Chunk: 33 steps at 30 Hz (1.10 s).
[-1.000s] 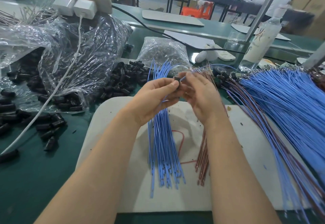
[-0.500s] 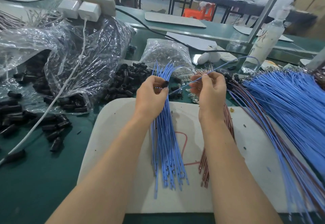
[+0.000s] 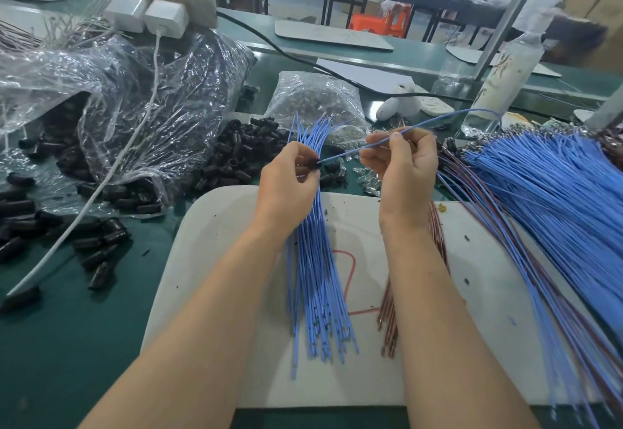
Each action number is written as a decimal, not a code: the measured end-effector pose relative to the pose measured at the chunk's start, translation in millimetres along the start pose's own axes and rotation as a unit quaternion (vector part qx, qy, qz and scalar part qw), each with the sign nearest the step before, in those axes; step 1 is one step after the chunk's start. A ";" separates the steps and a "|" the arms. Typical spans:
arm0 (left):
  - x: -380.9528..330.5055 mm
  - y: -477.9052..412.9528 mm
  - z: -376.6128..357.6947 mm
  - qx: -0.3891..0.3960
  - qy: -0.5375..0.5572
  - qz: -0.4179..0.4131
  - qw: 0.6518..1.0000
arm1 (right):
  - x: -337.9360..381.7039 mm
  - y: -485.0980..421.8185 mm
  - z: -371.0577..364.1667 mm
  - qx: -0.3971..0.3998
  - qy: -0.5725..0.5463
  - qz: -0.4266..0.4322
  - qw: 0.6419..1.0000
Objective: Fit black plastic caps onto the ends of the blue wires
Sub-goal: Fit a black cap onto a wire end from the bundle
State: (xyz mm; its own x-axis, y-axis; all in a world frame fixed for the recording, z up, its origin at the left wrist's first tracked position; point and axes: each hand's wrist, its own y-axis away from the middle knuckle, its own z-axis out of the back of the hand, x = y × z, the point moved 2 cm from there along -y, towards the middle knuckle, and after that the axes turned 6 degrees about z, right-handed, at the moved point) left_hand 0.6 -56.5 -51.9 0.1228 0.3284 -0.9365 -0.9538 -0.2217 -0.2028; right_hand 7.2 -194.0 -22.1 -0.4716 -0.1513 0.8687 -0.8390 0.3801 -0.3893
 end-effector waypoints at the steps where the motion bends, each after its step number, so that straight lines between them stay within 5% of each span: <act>1: -0.5 0.1 -0.3 0.003 -0.004 -0.005 1.000 | 0.5 0.0 0.0 0.001 0.008 0.006 1.000; 19: -5.3 4.3 -1.9 0.021 -0.100 -0.069 0.992 | -2.2 1.5 -3.7 0.018 -0.044 -0.063 0.997; 26: -24.4 13.0 -0.5 0.013 -0.035 -0.144 0.989 | -0.6 11.3 -12.9 0.106 0.102 -0.024 0.989; 30: -24.6 7.4 7.9 -0.021 0.127 -0.046 0.991 | 2.1 19.8 -22.8 0.198 0.075 -0.066 0.975; 33: -19.2 0.6 11.8 0.020 0.320 0.099 0.942 | 0.7 31.1 -33.5 0.237 0.115 -0.114 0.958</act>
State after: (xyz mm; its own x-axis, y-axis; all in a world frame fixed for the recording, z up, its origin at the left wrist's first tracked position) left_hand -5.6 -52.1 -30.7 0.0691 -0.3384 -0.9384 -0.9833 -0.1817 -0.0069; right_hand -10.2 -151.6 -23.4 -0.2344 0.0453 0.9711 -0.9679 -0.1039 -0.2287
